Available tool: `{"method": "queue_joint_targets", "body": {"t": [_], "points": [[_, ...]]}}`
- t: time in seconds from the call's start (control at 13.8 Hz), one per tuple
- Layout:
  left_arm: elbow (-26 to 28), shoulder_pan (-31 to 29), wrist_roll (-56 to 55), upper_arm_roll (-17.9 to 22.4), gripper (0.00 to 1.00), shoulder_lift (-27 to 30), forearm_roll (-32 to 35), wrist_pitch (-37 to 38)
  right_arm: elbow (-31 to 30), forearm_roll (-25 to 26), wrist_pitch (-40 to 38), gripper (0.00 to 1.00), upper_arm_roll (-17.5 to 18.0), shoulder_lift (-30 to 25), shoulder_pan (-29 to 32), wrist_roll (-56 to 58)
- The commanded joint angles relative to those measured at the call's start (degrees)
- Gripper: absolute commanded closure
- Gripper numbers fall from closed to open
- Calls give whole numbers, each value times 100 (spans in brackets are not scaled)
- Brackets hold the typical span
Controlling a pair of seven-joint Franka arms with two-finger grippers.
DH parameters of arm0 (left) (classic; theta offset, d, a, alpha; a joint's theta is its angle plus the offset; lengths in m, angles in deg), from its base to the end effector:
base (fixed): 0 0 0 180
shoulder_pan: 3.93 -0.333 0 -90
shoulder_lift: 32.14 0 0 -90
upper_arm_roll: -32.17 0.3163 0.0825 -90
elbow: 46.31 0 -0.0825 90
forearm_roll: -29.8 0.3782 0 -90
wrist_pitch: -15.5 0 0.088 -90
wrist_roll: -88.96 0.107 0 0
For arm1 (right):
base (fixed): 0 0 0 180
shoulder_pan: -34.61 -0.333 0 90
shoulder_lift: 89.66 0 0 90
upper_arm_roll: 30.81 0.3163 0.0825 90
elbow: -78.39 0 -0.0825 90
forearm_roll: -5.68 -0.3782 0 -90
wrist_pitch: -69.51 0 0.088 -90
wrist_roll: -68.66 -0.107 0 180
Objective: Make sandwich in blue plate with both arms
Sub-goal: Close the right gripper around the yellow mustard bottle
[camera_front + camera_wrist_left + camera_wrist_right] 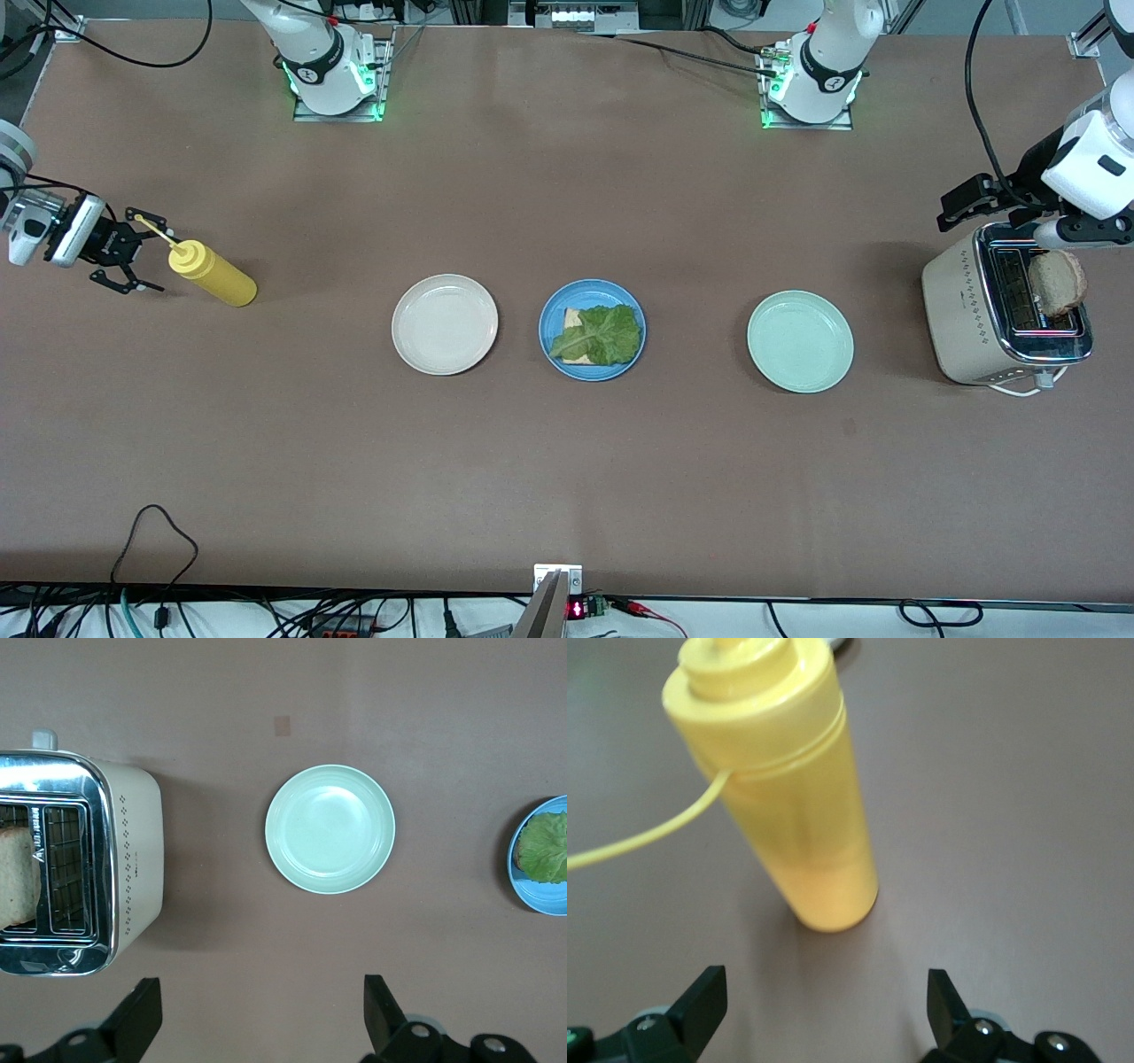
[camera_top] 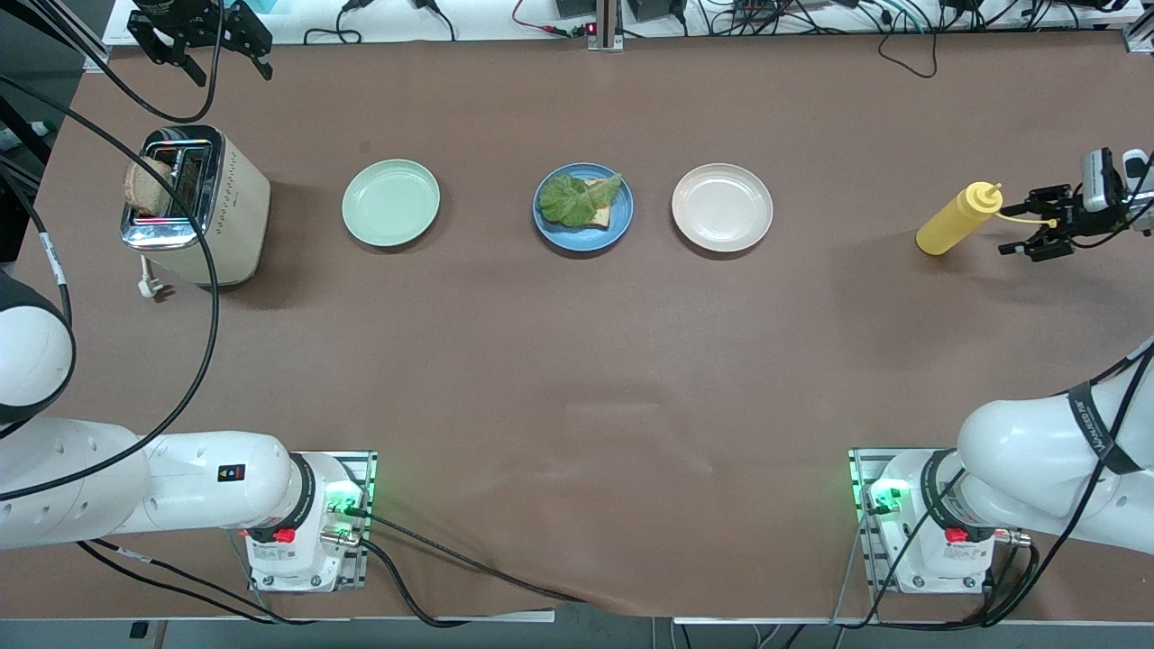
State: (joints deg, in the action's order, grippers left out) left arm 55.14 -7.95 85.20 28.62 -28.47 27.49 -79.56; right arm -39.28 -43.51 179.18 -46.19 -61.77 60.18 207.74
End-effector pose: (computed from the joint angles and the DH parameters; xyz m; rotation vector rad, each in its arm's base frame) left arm 0.5309 -0.0005 0.5734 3.1036 0.1220 -0.0755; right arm 0.4363 -0.3098 0.1867 -2.0991 -1.3678 -0.7395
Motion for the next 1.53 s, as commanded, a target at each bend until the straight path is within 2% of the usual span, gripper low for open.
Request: {"method": "queue_joint_targets", "body": {"t": [0.0,0.22,0.44,0.65,1.45], "points": [[50,-11,104,-14,0,99,2,-38,165,-599,-428,0,105,278,186,540],[50,-11,104,-5,0,99,2,-38,174,-987,-876,0,114,332,282,726],[50,-11,104,-5,0,90,2,-47,314,-1040,-1096,0,105,384,379,883],[50,-20,104,-5,0,90,2,-47,412,-1312,-1360,0,114,630,528,1243],[85,-64,104,-5,0,90,2,-179,403,-1533,-1572,0,325,1079,590,1578]]}}
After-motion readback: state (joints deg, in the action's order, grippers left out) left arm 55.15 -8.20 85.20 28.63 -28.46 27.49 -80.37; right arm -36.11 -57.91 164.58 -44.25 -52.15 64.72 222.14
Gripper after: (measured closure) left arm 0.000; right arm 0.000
